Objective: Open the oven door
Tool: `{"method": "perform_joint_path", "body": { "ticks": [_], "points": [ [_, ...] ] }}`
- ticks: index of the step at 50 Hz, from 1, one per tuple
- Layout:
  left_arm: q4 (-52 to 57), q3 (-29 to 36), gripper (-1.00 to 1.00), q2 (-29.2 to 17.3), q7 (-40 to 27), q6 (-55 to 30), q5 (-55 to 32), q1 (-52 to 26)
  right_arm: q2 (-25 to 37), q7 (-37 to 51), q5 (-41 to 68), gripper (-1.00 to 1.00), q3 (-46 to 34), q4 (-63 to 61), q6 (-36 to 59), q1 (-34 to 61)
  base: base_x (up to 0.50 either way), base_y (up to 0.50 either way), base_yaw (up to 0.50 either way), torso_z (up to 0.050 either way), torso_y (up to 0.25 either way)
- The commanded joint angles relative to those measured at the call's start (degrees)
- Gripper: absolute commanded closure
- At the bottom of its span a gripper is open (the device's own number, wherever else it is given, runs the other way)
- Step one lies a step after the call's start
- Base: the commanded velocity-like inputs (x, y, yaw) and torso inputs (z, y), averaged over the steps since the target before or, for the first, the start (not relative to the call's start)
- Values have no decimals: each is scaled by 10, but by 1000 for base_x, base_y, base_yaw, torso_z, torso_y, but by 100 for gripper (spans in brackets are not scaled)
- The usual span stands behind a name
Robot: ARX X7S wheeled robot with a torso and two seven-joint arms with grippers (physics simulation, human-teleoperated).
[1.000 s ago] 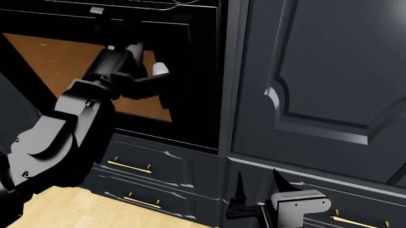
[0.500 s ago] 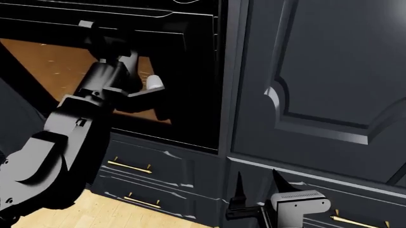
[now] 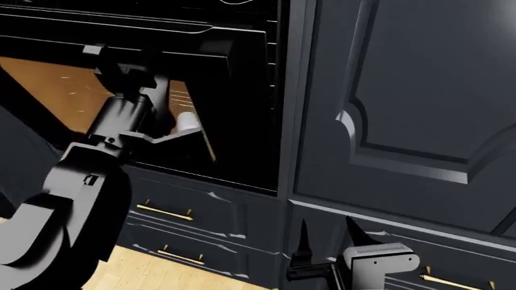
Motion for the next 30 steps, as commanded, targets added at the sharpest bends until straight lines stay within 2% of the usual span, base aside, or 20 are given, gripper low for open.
{"method": "perform_joint_path", "body": {
  "ticks": [1, 30],
  "points": [
    [28, -25, 100, -21, -24, -23, 24, 14, 1, 2, 0, -100, -1, 2, -3, 0, 0, 0, 4, 0, 0],
    [68, -29, 100, -53, -78, -50, 51, 78, 3, 7, 0, -100, -7, 1, -5, -1, 0, 1, 2, 0, 1]
  ]
}}
